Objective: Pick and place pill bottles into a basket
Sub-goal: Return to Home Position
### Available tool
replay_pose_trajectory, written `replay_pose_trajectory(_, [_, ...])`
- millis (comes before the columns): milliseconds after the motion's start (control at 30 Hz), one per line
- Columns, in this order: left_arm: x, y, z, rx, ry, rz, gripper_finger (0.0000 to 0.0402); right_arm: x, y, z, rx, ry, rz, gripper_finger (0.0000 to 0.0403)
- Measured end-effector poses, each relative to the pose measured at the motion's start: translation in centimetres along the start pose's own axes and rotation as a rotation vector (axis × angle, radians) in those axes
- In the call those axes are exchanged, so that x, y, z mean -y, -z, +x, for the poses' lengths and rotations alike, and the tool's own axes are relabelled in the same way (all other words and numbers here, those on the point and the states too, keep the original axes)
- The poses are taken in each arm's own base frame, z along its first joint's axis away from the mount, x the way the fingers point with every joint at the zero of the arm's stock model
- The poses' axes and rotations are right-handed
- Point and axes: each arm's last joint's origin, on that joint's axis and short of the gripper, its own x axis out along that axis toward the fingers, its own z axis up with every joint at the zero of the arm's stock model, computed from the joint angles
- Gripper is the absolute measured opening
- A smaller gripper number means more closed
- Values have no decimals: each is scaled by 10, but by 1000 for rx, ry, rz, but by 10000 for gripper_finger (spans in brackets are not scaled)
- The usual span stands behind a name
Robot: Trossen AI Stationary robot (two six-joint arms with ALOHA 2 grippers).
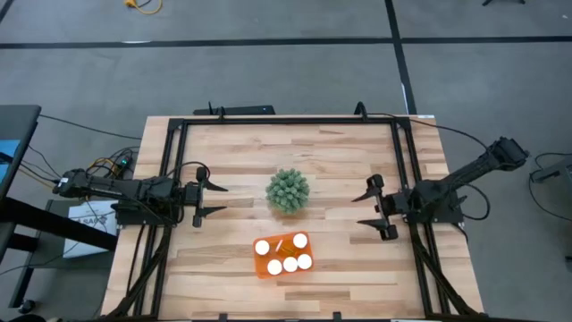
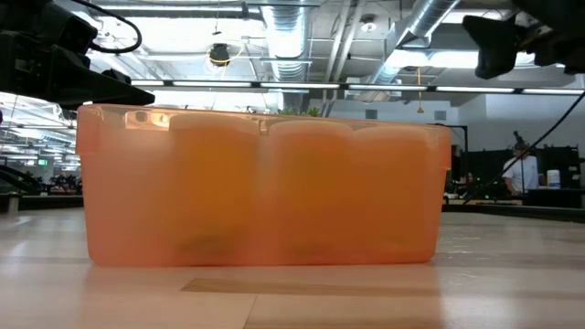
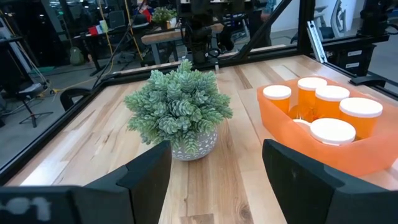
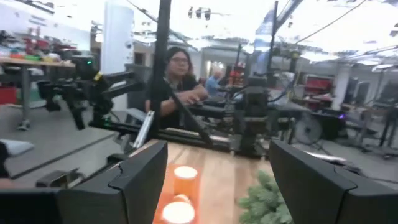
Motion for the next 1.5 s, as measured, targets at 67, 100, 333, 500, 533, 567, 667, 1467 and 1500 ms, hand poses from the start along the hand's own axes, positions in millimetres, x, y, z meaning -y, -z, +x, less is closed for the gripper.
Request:
replay_pose_trajectory(67, [0, 0, 0, 0, 0, -3, 242, 3, 1, -1, -9, 16, -13, 276])
replay_pose_trajectory(100, [0, 0, 0, 0, 0, -3, 242, 4, 2, -1, -20, 25, -18, 276])
replay_pose_trajectory(333, [0, 0, 0, 0, 0, -2, 242, 15, 10, -3, -113, 97, -21, 276])
replay_pose_trajectory(500, [0, 0, 0, 0, 1, -3, 242, 22, 13, -8, -156, 147, -21, 276])
replay_pose_trajectory(533, [0, 0, 0, 0, 0, -3, 242, 23, 14, -9, -163, 158, -17, 276])
replay_pose_trajectory(567, [0, 0, 0, 0, 0, -1, 242, 25, 15, -10, -176, 167, -9, 276])
replay_pose_trajectory(667, [0, 0, 0, 0, 0, 0, 242, 28, 17, -14, -210, 193, 20, 276])
replay_pose_trajectory(1467, [0, 0, 0, 0, 0, 0, 242, 31, 18, -36, -239, 279, 58, 276])
replay_pose_trajectory(1500, [0, 0, 0, 0, 0, 1, 242, 32, 18, -36, -241, 285, 58, 276])
